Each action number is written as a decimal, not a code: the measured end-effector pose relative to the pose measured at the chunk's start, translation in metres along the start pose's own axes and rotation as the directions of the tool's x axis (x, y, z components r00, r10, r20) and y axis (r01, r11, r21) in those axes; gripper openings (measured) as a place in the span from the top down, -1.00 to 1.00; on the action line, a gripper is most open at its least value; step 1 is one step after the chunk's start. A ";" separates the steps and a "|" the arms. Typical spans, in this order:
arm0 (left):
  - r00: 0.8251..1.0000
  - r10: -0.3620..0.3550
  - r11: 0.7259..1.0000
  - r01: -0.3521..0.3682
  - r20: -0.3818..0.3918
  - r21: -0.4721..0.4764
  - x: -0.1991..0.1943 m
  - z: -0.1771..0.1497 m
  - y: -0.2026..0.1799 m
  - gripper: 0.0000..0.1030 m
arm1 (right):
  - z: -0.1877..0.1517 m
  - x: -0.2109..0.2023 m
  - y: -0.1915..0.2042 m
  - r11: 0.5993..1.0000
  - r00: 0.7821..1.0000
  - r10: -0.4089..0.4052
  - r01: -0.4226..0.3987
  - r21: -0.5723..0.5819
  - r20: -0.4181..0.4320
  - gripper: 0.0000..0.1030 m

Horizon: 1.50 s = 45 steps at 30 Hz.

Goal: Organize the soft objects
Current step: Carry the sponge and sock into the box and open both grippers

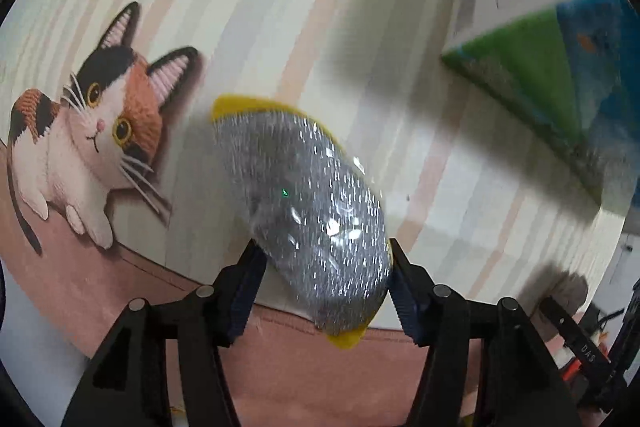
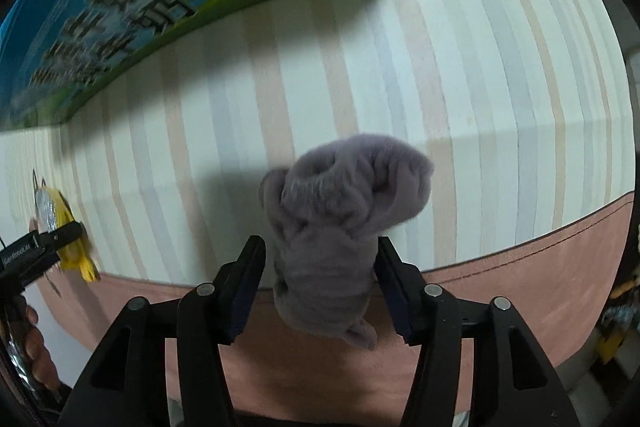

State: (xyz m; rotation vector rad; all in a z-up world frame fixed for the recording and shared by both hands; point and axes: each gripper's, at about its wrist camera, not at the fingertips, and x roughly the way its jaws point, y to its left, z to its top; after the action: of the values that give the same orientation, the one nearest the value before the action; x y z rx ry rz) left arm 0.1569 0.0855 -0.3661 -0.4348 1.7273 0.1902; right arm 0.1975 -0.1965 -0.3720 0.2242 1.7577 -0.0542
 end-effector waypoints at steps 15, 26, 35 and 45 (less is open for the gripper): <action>0.972 -0.060 0.977 0.010 0.228 0.213 -0.139 -0.036 -0.042 0.21 | -0.022 -0.064 0.042 0.988 0.992 0.116 -0.110 -0.106 0.056 0.31; 0.912 -0.135 0.913 -0.038 0.388 0.406 -0.240 0.039 -0.148 0.21 | 0.047 -0.234 0.059 0.967 0.937 0.177 -0.108 -0.231 0.302 0.31; 0.965 0.026 0.924 -0.123 0.261 0.362 -0.171 0.129 -0.152 0.21 | 0.146 -0.208 0.052 0.975 0.954 -0.015 0.080 -0.205 0.300 0.31; 0.980 0.120 0.932 -0.166 0.159 0.323 -0.117 0.168 -0.152 0.14 | 0.192 -0.145 0.052 0.969 0.959 -0.136 0.180 -0.166 0.247 0.31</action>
State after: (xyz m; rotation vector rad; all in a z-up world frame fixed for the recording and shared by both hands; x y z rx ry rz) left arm 0.3863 0.0286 -0.2701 -0.0427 1.6169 0.0264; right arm 0.4188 -0.1936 -0.2641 -0.0602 1.5304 -0.0293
